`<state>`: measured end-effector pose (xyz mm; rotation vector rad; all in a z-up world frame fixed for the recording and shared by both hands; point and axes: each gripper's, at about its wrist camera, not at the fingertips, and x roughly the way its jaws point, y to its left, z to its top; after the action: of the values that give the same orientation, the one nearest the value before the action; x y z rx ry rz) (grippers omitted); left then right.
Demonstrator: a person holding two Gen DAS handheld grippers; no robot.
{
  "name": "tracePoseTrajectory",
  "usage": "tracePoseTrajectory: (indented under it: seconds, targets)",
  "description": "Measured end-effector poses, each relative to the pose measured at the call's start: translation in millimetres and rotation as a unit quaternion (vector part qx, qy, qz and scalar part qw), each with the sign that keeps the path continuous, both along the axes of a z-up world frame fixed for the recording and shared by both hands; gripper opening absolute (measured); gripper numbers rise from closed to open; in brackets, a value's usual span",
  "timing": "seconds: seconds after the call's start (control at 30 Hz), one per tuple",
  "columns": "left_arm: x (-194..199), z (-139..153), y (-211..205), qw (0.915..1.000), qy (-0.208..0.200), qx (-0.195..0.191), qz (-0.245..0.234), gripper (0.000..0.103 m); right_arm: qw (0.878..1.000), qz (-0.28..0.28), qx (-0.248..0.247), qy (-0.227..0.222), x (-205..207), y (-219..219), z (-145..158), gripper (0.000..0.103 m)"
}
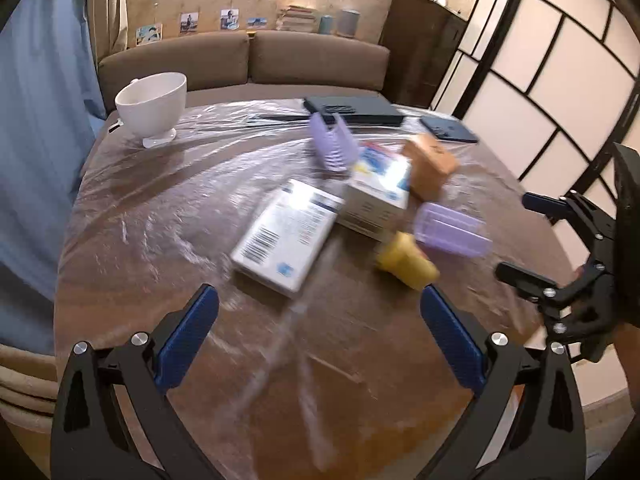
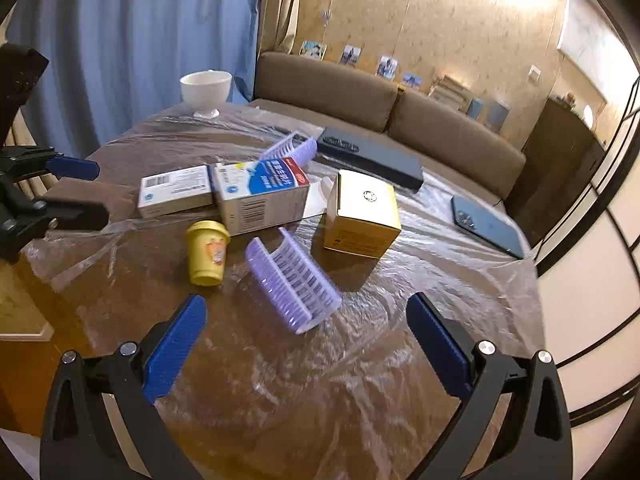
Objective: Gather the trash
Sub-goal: 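Move both open tools back over the table toward the remaining items, then grasp the white medicine box with the left tool while the right tool grasps the purple hair roller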
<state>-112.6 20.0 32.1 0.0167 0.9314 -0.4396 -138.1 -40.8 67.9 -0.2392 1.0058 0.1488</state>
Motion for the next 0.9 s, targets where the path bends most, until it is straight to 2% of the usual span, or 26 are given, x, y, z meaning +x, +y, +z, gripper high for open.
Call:
tracePoseTrajectory:
  seconds: [0.13,0.3,0.43,0.5,0.57,0.63,0.9]
  targets:
    - [23.4,-13.5,-4.1,0.9994,0.007,0.034,-0.01,0.101,1.0,0.001,0.021,0.023,14.6,-6.7,-13.8,0.098]
    - [41.9,-26.5,-9.9,0.9976,0.011,0.066,-0.014,0.1,0.998,0.004,0.045,0.048,29.0,-10.8,-28.3,0.085]
    - [48.7,-31.3,-13.6,0.9964,0.016,0.079,-0.025,0.084,0.996,0.002,0.067,0.061,33.8,-12.8,-34.3,0.074]
    - [49.6,-34.3,-15.8,0.9957,0.02,0.085,-0.03,0.076,0.995,0.005,0.074,0.064,35.4,-12.8,-36.3,0.073]
    - [49.5,-36.2,-16.8,0.9953,0.023,0.088,-0.032,0.073,0.995,0.01,0.073,0.067,36.2,-10.8,-39.2,0.071]
    - [49.8,-35.7,-17.6,0.9949,0.016,0.095,-0.032,0.065,0.995,0.015,0.07,0.069,37.4,-8.9,-40.9,0.065]
    - [52.3,-34.1,-24.8,0.9943,0.01,0.101,-0.034,0.06,0.994,0.018,0.084,0.071,36.9,-6.6,-41.1,0.051]
